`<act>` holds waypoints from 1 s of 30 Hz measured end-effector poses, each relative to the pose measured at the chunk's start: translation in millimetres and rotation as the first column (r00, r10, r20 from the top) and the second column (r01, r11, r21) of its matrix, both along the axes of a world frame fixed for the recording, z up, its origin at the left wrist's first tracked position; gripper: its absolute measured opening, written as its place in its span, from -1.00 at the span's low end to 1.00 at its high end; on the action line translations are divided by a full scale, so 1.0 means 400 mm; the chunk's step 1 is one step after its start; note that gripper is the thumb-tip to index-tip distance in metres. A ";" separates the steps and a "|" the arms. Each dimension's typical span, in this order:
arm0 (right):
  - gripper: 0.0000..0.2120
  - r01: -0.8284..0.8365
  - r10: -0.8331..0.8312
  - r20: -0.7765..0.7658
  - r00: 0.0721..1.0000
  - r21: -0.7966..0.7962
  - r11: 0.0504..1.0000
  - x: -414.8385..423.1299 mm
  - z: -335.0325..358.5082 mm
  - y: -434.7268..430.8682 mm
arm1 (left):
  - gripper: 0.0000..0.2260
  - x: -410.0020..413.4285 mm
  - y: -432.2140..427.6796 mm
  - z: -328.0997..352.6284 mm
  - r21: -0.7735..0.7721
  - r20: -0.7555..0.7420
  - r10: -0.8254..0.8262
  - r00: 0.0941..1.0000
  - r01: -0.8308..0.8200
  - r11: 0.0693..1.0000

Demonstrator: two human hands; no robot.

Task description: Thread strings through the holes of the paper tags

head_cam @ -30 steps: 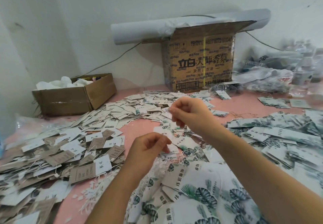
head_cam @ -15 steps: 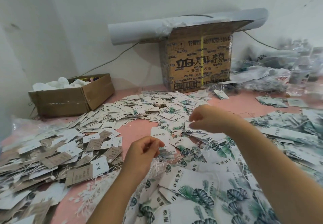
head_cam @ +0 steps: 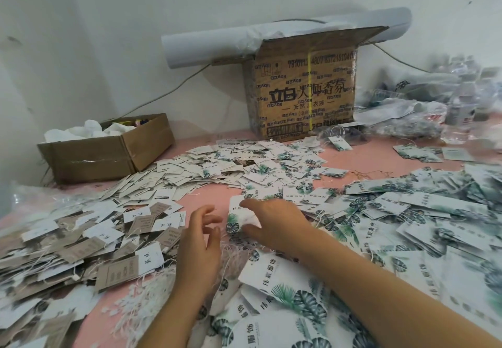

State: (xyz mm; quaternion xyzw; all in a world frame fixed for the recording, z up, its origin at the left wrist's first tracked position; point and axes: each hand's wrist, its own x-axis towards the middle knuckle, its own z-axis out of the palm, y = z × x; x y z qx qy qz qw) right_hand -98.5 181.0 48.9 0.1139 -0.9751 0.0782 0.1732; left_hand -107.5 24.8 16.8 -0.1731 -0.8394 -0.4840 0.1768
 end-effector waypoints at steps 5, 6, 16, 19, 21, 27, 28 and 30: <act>-0.47 0.086 -0.090 0.045 0.995 0.089 0.992 -0.014 -0.040 0.001 | -0.55 0.002 -0.006 -0.027 -0.123 -0.022 -0.003 1.000 0.000 0.992; -0.49 0.093 -0.098 0.048 0.994 0.094 0.991 -0.017 -0.044 0.000 | -0.55 0.001 -0.006 -0.030 -0.123 -0.026 -0.011 1.000 0.008 0.992; -0.63 0.099 -0.107 0.139 0.984 0.062 0.993 -0.023 -0.032 0.008 | -0.56 -0.011 -0.006 -0.042 -0.145 -0.007 -0.019 1.000 0.017 0.989; -0.65 0.082 -0.082 0.170 0.982 0.008 0.997 -0.018 -0.028 0.016 | -0.55 -0.012 -0.008 -0.044 -0.151 0.007 -0.024 1.000 0.025 0.988; -0.65 0.075 -0.068 0.175 0.982 -0.034 0.997 -0.016 -0.028 0.021 | -0.54 -0.013 -0.008 -0.044 -0.150 0.036 -0.033 0.999 0.038 0.988; -0.67 0.072 -0.067 -0.071 0.995 0.073 0.995 -0.015 -0.027 0.017 | -0.58 0.001 -0.004 -0.033 -0.152 -0.082 -0.121 0.989 0.108 0.983; -0.72 0.061 -0.046 -0.146 0.988 0.105 0.993 -0.014 -0.025 0.015 | -0.64 0.003 -0.004 -0.031 -0.133 -0.091 -0.144 0.985 0.131 0.982; -0.74 0.004 0.026 -0.212 0.977 0.138 0.990 -0.006 -0.017 0.007 | -0.69 0.007 -0.005 -0.031 -0.067 -0.056 -0.175 0.983 0.172 0.983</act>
